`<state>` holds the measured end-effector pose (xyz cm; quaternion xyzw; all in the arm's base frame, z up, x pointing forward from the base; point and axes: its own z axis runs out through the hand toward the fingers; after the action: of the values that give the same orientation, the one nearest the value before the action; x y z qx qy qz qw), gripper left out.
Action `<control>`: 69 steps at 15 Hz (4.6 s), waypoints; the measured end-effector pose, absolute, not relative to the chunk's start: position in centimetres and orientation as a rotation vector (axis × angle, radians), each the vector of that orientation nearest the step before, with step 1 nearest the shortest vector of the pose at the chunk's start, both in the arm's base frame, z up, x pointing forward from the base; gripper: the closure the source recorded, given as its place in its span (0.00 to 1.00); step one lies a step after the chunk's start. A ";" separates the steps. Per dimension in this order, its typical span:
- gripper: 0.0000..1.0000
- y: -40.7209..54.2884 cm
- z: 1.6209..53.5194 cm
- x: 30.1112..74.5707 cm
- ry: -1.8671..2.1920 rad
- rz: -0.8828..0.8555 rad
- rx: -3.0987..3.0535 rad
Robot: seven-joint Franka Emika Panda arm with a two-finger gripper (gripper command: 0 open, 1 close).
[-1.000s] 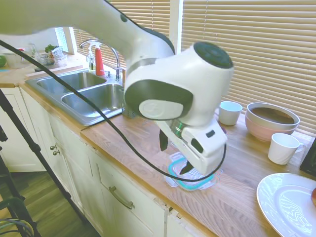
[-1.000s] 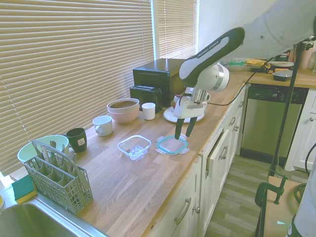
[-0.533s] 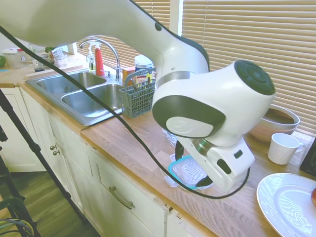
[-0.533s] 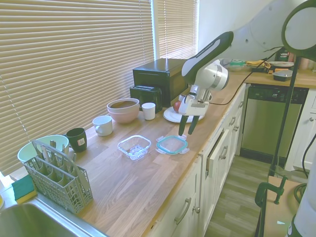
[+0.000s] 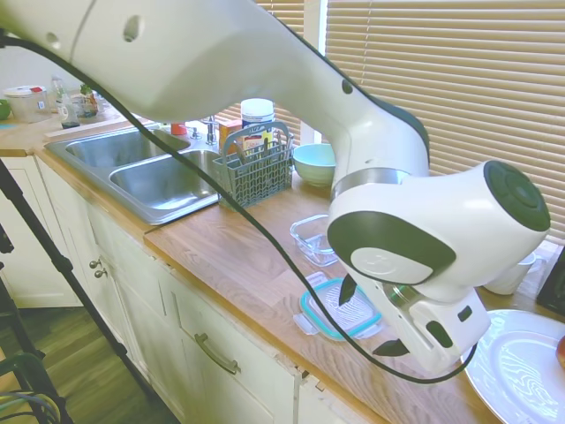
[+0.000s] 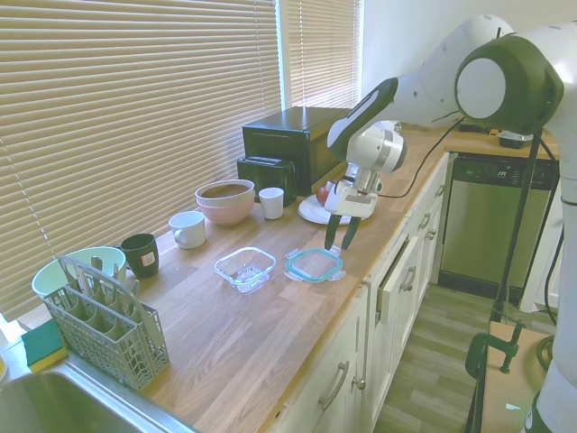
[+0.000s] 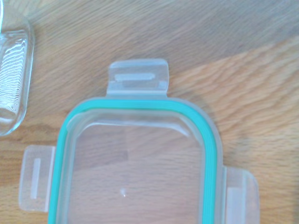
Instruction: Cover the lid of the food container
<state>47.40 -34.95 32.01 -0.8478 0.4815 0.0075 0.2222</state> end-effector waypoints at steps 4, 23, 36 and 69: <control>0.00 -35.0 31.6 48.8 1.314 0.033 -2.318; 1.00 -34.2 31.1 49.5 1.314 0.074 -2.276; 1.00 -35.0 29.6 48.3 1.357 0.090 -2.235; 1.00 -26.7 49.6 51.5 1.358 -0.141 -2.436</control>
<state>51.50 -26.69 49.61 -0.8591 0.4789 -0.0496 0.1735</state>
